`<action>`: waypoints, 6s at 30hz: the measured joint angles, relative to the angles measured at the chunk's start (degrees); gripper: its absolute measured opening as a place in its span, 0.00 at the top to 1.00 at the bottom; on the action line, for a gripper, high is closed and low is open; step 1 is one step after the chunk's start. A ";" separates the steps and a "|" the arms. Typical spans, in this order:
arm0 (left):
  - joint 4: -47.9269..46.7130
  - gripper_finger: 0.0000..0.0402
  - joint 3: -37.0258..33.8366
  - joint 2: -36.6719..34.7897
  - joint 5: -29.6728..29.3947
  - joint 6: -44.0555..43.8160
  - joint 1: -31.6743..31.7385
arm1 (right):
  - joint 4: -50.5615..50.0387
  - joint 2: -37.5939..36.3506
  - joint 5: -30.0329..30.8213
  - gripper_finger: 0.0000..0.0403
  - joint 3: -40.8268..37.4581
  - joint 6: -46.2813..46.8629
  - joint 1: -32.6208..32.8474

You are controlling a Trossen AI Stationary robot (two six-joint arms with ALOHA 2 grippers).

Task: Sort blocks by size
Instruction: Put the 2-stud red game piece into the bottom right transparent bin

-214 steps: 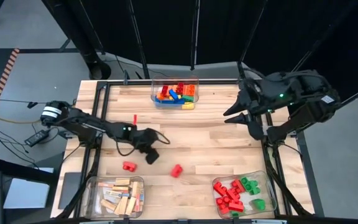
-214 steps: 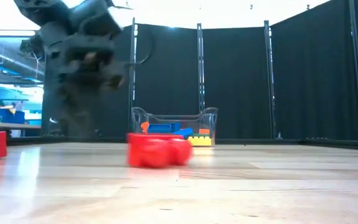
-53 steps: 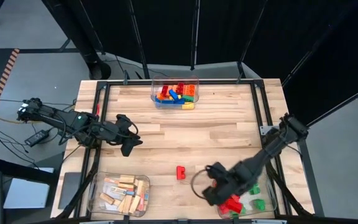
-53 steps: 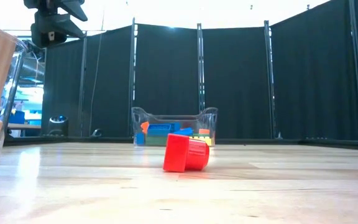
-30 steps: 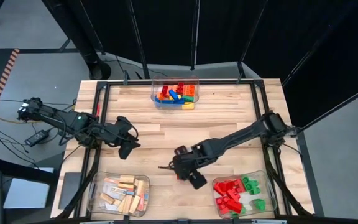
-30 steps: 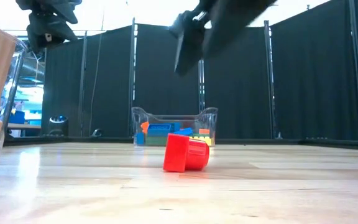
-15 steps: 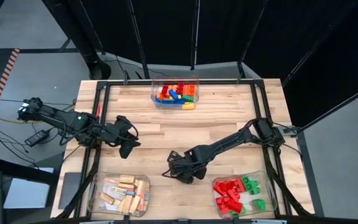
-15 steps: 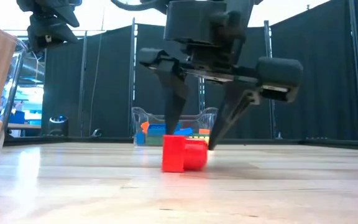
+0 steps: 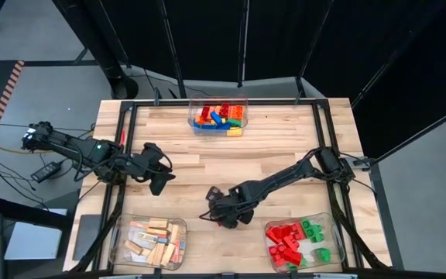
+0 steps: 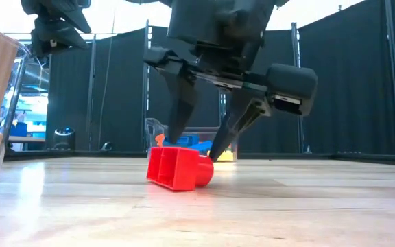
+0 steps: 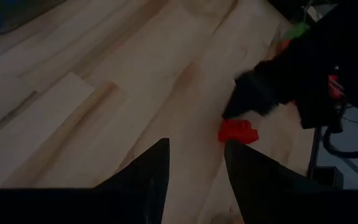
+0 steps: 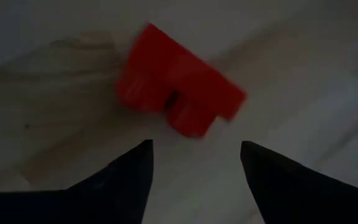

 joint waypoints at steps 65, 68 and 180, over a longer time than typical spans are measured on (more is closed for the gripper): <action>-1.87 0.59 -0.37 0.00 0.71 6.04 -0.01 | -24.74 8.83 1.51 0.97 10.85 99.31 0.38; -1.80 0.59 -0.37 0.00 0.59 6.05 0.00 | -24.86 8.41 1.47 0.92 11.05 97.79 0.32; 27.58 0.59 -36.06 -49.16 0.96 22.74 -0.02 | -37.05 -30.17 13.87 0.53 -0.10 111.41 30.76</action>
